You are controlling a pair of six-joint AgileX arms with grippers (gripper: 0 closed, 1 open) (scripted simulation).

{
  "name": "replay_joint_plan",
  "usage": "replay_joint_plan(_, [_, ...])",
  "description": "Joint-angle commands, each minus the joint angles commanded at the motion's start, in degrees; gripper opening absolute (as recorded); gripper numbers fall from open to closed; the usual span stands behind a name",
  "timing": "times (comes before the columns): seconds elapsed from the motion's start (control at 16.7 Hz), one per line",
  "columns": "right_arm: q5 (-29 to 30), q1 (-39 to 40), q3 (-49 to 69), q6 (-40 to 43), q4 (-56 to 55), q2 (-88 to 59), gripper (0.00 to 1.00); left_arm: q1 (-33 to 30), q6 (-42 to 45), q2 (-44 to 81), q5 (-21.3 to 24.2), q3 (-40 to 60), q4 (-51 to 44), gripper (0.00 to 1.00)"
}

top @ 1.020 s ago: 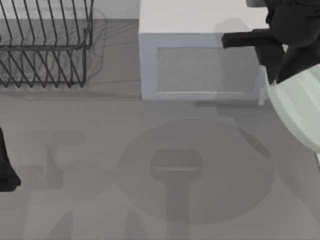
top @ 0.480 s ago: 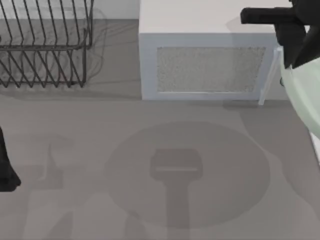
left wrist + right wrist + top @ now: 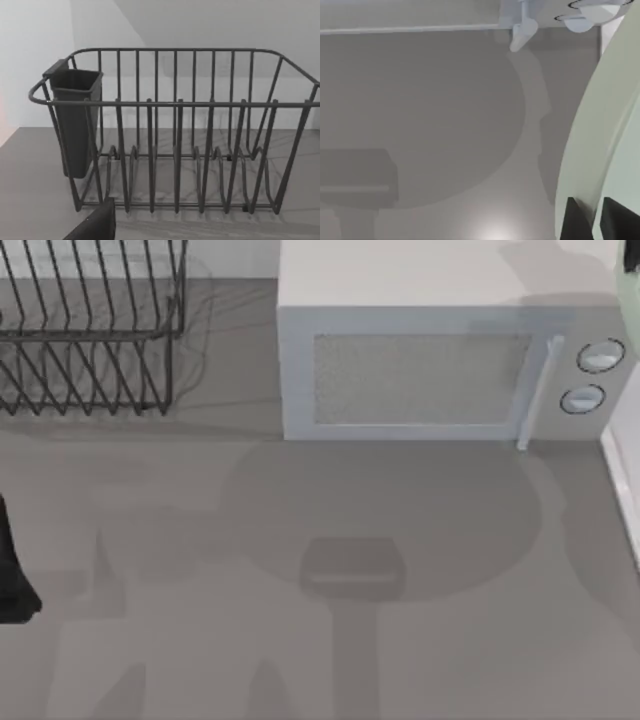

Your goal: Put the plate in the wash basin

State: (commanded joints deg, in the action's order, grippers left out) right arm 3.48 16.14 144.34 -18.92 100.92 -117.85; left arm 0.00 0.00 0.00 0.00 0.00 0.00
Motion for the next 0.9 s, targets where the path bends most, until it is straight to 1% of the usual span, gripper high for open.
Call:
replay_joint_plan(0.24, [0.51, -9.41, 13.81, 7.97, 0.53, -13.82, 0.00, 0.00, 0.00, 0.00, 0.00, 0.00, 0.00, 1.00])
replay_joint_plan(0.42, [-0.33, -15.68, 20.27, 14.35, 0.38, -25.21, 0.00, 0.00, 0.00, 0.00, 0.00, 0.00, 0.00, 1.00])
replay_joint_plan(0.66, [-2.34, -20.22, 22.58, 20.85, 0.17, -35.89, 0.00, 0.00, 0.00, 0.00, 0.00, 0.00, 0.00, 1.00])
replay_joint_plan(0.9, [-2.95, -20.84, 22.54, 22.23, 0.08, -37.75, 0.00, 0.00, 0.00, 0.00, 0.00, 0.00, 0.00, 1.00])
